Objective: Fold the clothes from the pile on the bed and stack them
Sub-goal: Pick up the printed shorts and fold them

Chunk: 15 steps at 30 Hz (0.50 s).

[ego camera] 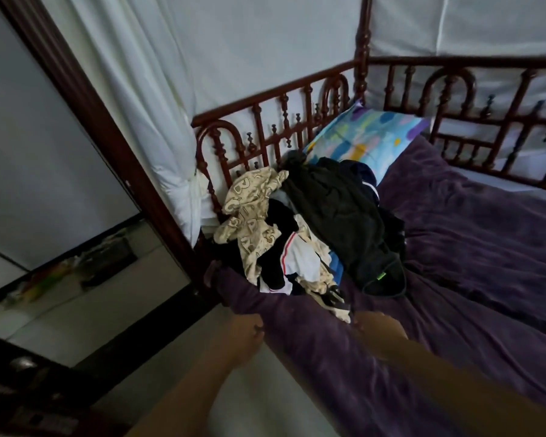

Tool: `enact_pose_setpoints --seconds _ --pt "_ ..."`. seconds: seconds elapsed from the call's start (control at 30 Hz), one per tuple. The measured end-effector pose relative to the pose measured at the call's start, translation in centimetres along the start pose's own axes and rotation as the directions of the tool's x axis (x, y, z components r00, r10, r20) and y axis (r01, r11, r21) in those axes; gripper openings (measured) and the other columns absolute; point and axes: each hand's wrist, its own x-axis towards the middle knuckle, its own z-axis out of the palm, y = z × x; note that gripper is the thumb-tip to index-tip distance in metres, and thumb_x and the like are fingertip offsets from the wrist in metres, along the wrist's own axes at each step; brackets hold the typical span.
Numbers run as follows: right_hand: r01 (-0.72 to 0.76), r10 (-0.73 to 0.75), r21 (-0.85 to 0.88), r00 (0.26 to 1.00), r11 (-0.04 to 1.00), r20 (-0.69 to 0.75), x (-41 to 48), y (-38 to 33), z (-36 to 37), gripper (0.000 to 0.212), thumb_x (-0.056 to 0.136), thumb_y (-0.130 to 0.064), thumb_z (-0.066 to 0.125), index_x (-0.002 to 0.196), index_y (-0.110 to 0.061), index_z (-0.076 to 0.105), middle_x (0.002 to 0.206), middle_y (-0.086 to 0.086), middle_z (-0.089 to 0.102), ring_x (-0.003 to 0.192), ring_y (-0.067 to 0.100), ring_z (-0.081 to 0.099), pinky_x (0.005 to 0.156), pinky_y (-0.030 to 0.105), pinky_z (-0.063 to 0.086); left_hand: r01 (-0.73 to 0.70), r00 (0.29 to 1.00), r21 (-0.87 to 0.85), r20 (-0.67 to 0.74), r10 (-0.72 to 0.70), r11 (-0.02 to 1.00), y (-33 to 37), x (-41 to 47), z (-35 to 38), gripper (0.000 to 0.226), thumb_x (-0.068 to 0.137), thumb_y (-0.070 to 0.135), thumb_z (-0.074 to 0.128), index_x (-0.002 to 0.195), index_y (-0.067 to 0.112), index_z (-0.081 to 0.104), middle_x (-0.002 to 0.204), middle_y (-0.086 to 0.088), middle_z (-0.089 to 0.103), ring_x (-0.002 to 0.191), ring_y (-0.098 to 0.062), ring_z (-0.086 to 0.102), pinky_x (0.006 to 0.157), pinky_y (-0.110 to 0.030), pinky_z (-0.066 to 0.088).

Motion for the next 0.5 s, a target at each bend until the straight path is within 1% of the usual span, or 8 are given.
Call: enact_pose_setpoints --seconds 0.07,0.1,0.13,0.2,0.23,0.3,0.4,0.5 --pt "0.008 -0.008 -0.003 0.999 1.000 0.036 3.7 -2.1 -0.6 0.028 0.093 -0.047 0.047 0.115 -0.035 0.058 0.122 -0.005 0.062 0.112 0.020 0.059 0.086 0.030 0.046 0.041 0.999 -0.029 -0.002 -0.041 0.999 -2.9 2.7 -1.4 0.023 0.095 0.018 0.048 0.075 0.029 0.044 0.079 0.013 0.049 0.084 -0.007 0.047 0.063 -0.012 0.025" --pt "0.020 -0.019 -0.014 0.999 1.000 0.050 4.8 -3.0 -1.0 0.028 0.093 -0.046 0.047 0.117 -0.034 0.058 0.123 -0.005 0.062 0.113 0.020 0.059 0.086 0.030 0.045 0.047 0.999 -0.016 0.004 -0.046 0.999 -4.0 3.6 -1.7 0.024 0.095 0.020 0.047 0.075 0.029 0.040 0.077 0.013 0.045 0.083 -0.006 0.045 0.062 -0.015 0.023" --pt "0.028 -0.026 -0.026 0.997 0.999 0.070 5.8 -3.9 -1.4 0.029 0.094 -0.046 0.046 0.116 -0.033 0.058 0.122 -0.004 0.061 0.112 0.020 0.059 0.085 0.030 0.045 0.056 0.998 -0.009 0.014 -0.056 0.998 -5.0 4.4 -2.0 0.019 0.096 0.022 0.047 0.078 0.027 0.042 0.080 0.011 0.046 0.081 -0.006 0.044 0.062 -0.017 0.023" --pt "0.043 -0.039 -0.046 0.996 0.998 0.082 9.1 -6.3 -1.9 0.033 0.094 -0.051 0.043 0.116 -0.031 0.058 0.120 -0.004 0.062 0.111 0.020 0.058 0.084 0.030 0.045 0.101 0.995 -0.019 0.026 -0.101 0.995 -7.9 6.7 -2.7 0.008 0.096 0.028 0.046 0.090 0.026 0.051 0.089 0.008 0.053 0.080 -0.007 0.048 0.064 -0.020 0.027" --pt "0.046 -0.042 -0.055 0.997 0.997 0.072 10.8 -7.4 -2.1 0.036 0.095 -0.052 0.041 0.117 -0.030 0.058 0.120 -0.003 0.061 0.112 0.020 0.058 0.085 0.031 0.045 0.120 0.993 -0.019 0.028 -0.119 0.993 -9.3 8.0 -3.0 0.011 0.095 0.030 0.047 0.097 0.025 0.056 0.092 0.008 0.056 0.082 -0.009 0.052 0.066 -0.021 0.032" --pt "0.040 -0.037 -0.060 0.998 0.997 0.051 14.4 -9.5 -2.6 0.035 0.096 -0.048 0.042 0.121 -0.029 0.056 0.122 -0.002 0.061 0.113 0.022 0.058 0.087 0.032 0.047 0.138 0.990 -0.011 0.029 -0.137 0.990 -12.1 11.1 -3.8 0.021 0.094 0.033 0.048 0.109 0.025 0.060 0.101 0.006 0.063 0.093 -0.013 0.059 0.075 -0.024 0.041" --pt "0.010 -0.009 -0.046 1.000 0.999 0.023 20.7 -12.3 -2.5 0.031 0.096 -0.041 0.044 0.119 -0.026 0.058 0.117 -0.001 0.064 0.108 0.022 0.059 0.083 0.033 0.049 0.119 0.991 -0.019 0.061 -0.118 0.993 -16.1 16.3 -4.5 0.024 0.092 0.035 0.049 0.112 0.026 0.059 0.107 0.005 0.066 0.099 -0.014 0.061 0.082 -0.026 0.045" --pt "-0.023 0.024 -0.017 0.999 1.000 0.022 27.5 -15.6 -1.7 0.035 0.094 -0.040 0.047 0.126 -0.027 0.053 0.124 -0.002 0.060 0.112 0.019 0.057 0.085 0.032 0.048 0.092 0.992 -0.070 0.094 -0.085 0.993 -20.3 21.4 -5.4 0.025 0.092 0.035 0.050 0.114 0.025 0.060 0.105 0.004 0.067 0.097 -0.013 0.062 0.085 -0.028 0.048"
